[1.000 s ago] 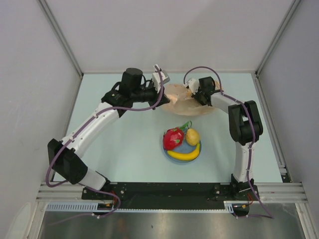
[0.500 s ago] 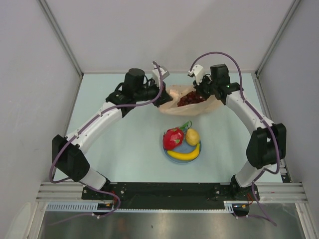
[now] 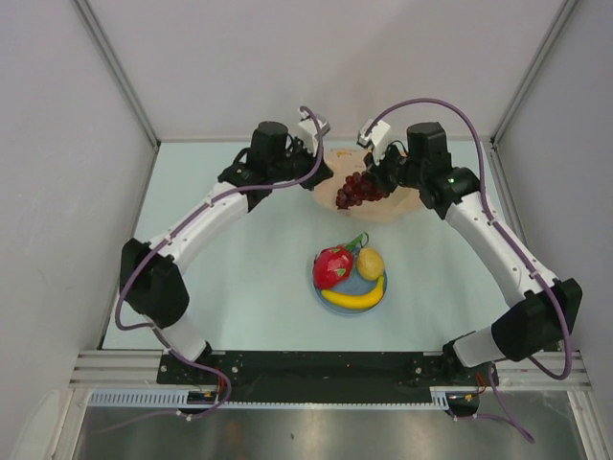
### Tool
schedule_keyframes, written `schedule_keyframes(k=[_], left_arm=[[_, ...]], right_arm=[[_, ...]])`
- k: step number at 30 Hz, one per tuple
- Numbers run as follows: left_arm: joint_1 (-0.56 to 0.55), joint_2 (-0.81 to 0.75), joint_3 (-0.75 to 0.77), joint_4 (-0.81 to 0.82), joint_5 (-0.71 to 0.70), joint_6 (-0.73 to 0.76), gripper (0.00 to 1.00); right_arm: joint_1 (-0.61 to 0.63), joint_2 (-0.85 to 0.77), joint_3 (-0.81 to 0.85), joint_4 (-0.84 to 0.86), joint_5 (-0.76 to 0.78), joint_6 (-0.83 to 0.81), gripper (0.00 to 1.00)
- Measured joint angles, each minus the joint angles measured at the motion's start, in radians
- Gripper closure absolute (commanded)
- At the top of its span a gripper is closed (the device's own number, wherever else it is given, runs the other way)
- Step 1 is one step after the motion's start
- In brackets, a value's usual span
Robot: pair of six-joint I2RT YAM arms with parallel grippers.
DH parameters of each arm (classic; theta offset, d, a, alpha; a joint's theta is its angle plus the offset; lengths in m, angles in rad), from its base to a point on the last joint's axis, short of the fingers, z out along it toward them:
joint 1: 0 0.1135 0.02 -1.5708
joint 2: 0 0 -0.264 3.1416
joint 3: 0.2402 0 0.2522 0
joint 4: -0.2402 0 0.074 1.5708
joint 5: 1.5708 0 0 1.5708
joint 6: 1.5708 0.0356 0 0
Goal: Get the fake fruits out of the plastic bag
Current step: Take out the fake fruit from the plastic bag, then place the fake fruit on the plate.
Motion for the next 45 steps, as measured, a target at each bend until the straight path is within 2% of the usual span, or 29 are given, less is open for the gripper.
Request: schedule_keyframes(k=[8, 14, 18, 23, 28, 36, 45], left_arm=[[0.077, 0.133, 0.18, 0.018, -0.096, 0.058, 1.0], [0.207, 0.138, 0.229, 0.027, -0.198, 0.075, 1.0], [0.304, 0.134, 0.24, 0.043, -0.238, 0.082, 1.0], [0.388, 0.063, 0.153, 0.044, -0.239, 0.082, 1.0], [0.398, -0.076, 0.032, 0.025, -0.198, 0.082, 1.0], [0.398, -0.264, -0.074, 0.037, -0.129, 0.063, 1.0], [0.399, -0.307, -0.191, 0.037, -0.101, 0.045, 1.0]], right_arm=[[0.059, -0.038, 0.026, 0.012, 0.003, 0.053, 1.0], [0.121, -0.055, 0.114, -0.019, 0.0, 0.061, 1.0], [0.201, -0.122, 0.104, -0.089, -0.014, 0.04, 1.0], [0.276, -0.208, 0.038, -0.202, -0.026, 0.028, 1.0], [0.325, -0.219, -0.056, -0.276, -0.003, 0.032, 1.0], [0.346, -0.218, -0.169, -0.345, 0.054, 0.058, 1.0], [0.336, -0.24, -0.179, -0.378, 0.082, 0.067, 1.0]])
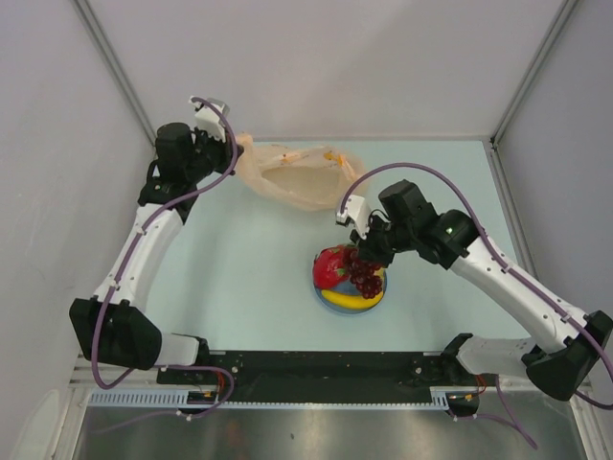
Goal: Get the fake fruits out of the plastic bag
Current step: Place the fake fruit on the plate.
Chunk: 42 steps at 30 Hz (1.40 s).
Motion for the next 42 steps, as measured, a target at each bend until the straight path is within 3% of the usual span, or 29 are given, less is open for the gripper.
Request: schedule_keyframes(k=[16, 24, 42], left_arm=[[0.0, 0.0, -0.005, 0.0, 0.032, -0.017, 1.0], [0.0, 0.0, -0.008, 0.001, 0.042, -0.017, 1.0], [0.0, 0.0, -0.014, 0.001, 0.063, -0.053, 1.0]], right_arm=[[0.003, -0.029, -0.115, 0.004, 0.007, -0.006, 1.0], [-0.004, 0.018, -0.124, 0.066, 0.026, 0.127, 1.0], [-0.166, 0.105, -0.125, 0.123, -0.054, 0.414, 0.99]])
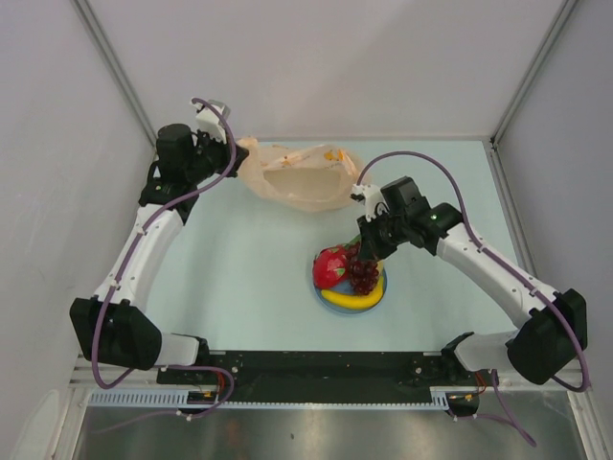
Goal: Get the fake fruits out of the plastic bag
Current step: Place the fake fruit on the plate.
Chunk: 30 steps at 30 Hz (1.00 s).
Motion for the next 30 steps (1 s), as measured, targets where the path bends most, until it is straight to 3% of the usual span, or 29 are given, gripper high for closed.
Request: schedule_keyframes(k=[5, 10, 26, 30], left_arm=[[0.0, 0.0, -0.002, 0.0, 0.004, -0.002, 1.0], [0.0, 0.0, -0.003, 0.0, 0.005, -0.011, 1.0], [0.0, 0.001, -0.01, 0.008, 0.008, -0.016, 1.0], [0.0, 0.002, -0.01, 0.008, 0.012, -0.016, 1.0]], right_arm=[[0.02, 0.0, -0.003, 0.003, -0.027, 0.011, 0.96], [0.054, 0.0, -0.02, 0.008, -0.045, 0.016, 0.66], [0.065, -0.002, -0.037, 0.016, -0.048, 0.021, 0.62], [0.045, -0.016, -0.035, -0.003, -0.044, 0.002, 0.54]])
